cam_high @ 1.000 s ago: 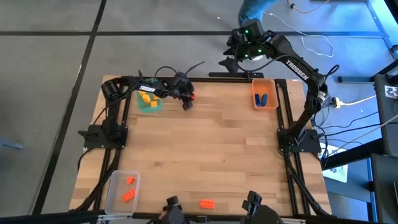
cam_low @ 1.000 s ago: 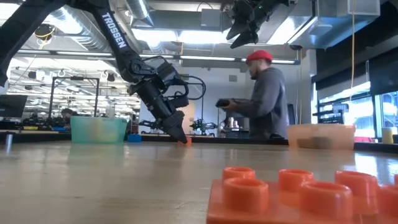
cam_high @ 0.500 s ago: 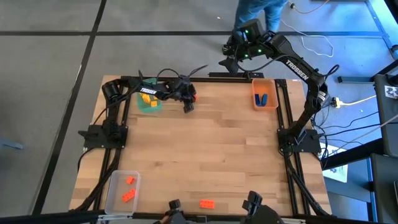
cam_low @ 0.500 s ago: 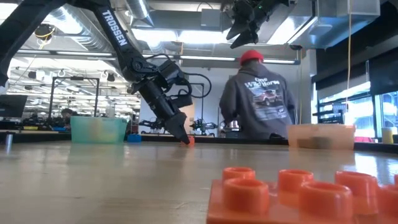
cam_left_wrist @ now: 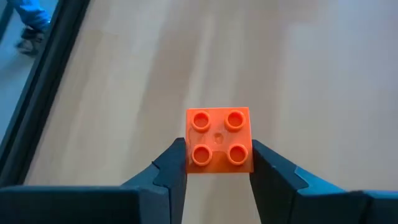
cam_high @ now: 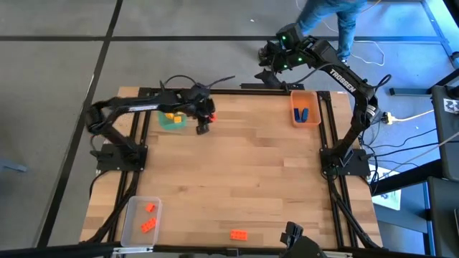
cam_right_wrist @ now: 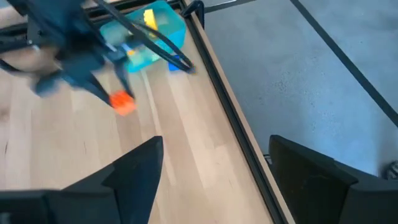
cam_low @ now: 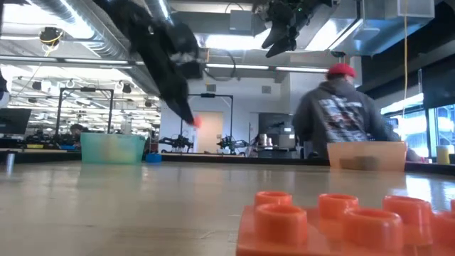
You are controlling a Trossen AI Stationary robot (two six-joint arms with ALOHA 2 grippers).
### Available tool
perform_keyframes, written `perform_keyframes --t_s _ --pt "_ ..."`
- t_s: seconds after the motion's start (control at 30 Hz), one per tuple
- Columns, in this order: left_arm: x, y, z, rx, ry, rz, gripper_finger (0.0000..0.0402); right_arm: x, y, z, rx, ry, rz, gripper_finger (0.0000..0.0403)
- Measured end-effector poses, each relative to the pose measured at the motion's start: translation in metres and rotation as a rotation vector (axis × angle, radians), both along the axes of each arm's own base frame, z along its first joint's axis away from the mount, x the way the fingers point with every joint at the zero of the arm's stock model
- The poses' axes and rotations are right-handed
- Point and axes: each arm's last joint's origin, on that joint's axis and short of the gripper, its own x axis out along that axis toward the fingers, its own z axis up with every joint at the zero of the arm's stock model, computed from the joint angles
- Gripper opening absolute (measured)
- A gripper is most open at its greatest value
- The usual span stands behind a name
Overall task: Sort & place blocks by color
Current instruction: Put the orange game piece into the transparent bin
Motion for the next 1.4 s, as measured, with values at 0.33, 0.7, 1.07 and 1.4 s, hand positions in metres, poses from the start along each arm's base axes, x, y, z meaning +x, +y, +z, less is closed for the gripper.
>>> perform_keyframes --t_s 0.33,0.7,1.07,1.4 --pt "-0.064 -0.099 0.074 -0.244 0.006 0.010 0.0129 0.000 0.000 0.000 -0.040 0.016 0.042 0.0292" --pt "-0.114 -0.191 0.091 -0.803 0.235 0.050 0.0129 0.000 0.000 0.000 -0.055 0.020 0.055 0.0291" --pt "-0.139 -0.270 0.082 -0.991 0.652 0.187 0.0129 0.000 0.000 0.000 -0.056 0.020 0.055 0.0291" --pt "-0.137 -0.338 0.036 -0.774 0.793 0.305 0.0129 0.000 0.000 0.000 -0.056 0.019 0.055 0.0291"
